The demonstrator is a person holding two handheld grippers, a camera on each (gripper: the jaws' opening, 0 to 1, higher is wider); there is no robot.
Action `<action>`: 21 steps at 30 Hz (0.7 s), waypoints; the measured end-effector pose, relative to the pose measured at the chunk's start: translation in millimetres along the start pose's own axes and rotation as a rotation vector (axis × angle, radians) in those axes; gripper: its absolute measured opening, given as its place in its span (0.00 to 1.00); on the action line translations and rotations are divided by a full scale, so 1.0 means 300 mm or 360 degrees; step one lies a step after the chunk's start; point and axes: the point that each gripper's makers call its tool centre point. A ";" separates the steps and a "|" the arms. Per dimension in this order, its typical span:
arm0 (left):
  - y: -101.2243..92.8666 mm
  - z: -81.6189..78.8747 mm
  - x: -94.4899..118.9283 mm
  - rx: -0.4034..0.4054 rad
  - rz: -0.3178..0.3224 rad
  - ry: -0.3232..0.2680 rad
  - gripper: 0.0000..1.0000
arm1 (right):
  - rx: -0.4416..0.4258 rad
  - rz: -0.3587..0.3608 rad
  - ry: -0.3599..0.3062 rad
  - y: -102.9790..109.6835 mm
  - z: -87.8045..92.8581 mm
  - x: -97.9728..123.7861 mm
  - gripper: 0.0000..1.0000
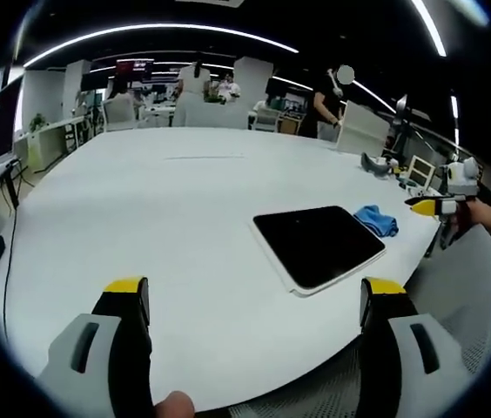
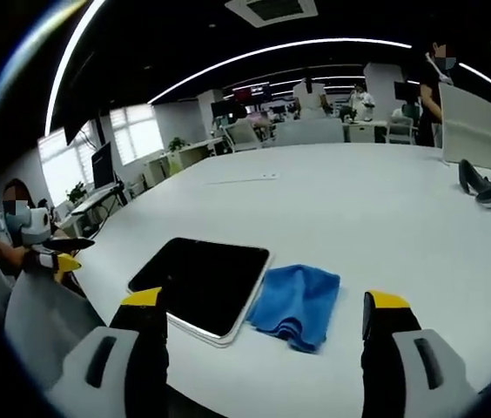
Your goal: Wipe the mirror surface with the cleaning cloth until all visible marks leave the cleaned area.
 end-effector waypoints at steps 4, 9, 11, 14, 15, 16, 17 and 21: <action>-0.006 0.007 -0.006 -0.0026 0.0017 0.0026 0.99 | 0.0041 -0.0020 -0.0014 0.013 -0.002 0.000 0.93; 0.000 0.010 -0.002 -0.0021 0.0000 0.0028 0.99 | 0.0010 0.0012 -0.0011 -0.007 0.005 -0.002 0.92; 0.002 0.011 -0.002 -0.0012 -0.0007 0.0029 0.99 | -0.0010 0.0023 -0.0020 -0.018 0.004 -0.002 0.91; 0.002 0.013 -0.004 -0.0008 -0.0010 0.0032 0.99 | 0.0012 0.0065 -0.0013 -0.037 0.009 -0.001 0.91; 0.003 0.014 -0.004 -0.0006 -0.0012 0.0034 0.99 | -0.0007 0.0062 -0.0031 -0.039 0.004 0.001 0.91; 0.005 0.013 -0.003 -0.0008 -0.0017 0.0031 0.99 | -0.0019 0.0054 -0.0027 -0.037 0.005 0.000 0.91; 0.005 0.013 -0.004 -0.0006 -0.0017 0.0031 0.99 | -0.0011 0.0053 -0.0009 -0.036 0.015 -0.002 0.91; 0.008 0.017 -0.002 -0.0005 -0.0025 0.0040 0.99 | 0.0001 0.0056 0.0005 -0.035 0.018 -0.002 0.92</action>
Point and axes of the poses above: the point that each gripper's makers call its tool centre point, and the gripper's own axes: x roughly backward along the fingers, y roughly to its left, z roughly out of its underside, and after that the axes turned 9 degrees about z, right-handed
